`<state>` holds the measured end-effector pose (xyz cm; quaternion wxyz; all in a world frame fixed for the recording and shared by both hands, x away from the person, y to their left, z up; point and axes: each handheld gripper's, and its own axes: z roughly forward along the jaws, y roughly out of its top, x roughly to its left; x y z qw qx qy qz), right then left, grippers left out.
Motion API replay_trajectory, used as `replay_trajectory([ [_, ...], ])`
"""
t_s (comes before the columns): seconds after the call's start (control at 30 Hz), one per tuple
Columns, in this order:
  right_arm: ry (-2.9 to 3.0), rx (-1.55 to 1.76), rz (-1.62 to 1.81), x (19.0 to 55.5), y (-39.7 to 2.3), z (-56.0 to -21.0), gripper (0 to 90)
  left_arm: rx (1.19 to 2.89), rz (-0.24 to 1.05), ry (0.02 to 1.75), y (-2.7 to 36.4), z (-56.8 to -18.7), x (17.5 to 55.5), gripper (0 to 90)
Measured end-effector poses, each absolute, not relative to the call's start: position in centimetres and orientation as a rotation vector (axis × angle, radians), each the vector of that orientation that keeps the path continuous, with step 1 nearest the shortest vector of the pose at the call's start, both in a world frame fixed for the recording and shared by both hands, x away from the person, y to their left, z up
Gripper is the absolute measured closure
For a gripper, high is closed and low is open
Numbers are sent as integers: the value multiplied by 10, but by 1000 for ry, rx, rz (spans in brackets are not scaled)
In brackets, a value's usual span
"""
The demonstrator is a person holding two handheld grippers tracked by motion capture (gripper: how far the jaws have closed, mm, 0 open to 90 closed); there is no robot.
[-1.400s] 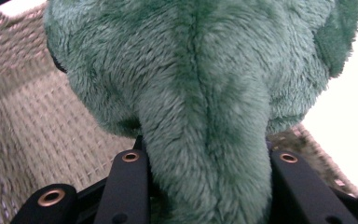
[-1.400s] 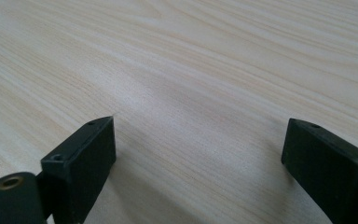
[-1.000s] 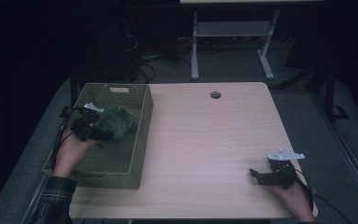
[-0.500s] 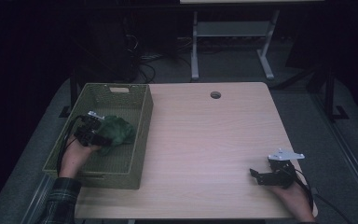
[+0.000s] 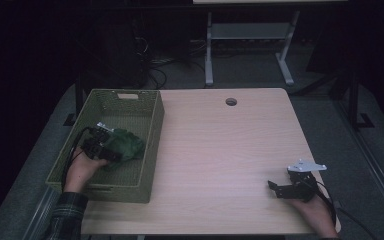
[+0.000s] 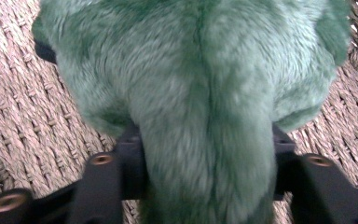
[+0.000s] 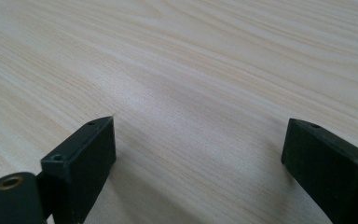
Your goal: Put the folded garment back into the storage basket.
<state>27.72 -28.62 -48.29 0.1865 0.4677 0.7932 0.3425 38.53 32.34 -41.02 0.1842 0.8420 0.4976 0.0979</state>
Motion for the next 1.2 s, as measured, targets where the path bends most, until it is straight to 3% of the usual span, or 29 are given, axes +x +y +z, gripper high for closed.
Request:
replay_trajectory([
  [0.13, 2234, 1318, 965, 277, -286, -483, 95, 2357, 290, 1406, 324, -408, 385, 254],
  [0.33, 2233, 1317, 965, 277, -286, -483, 95, 2308, 317, 1388, 329, -392, 381, 171],
  [0.73, 2234, 1316, 965, 277, -286, -483, 95, 2226, 388, 1267, 314, -348, 367, 164],
  [1.2, 2234, 1316, 965, 277, -286, -483, 95, 2179, 358, 1092, 266, -321, 364, 165],
])
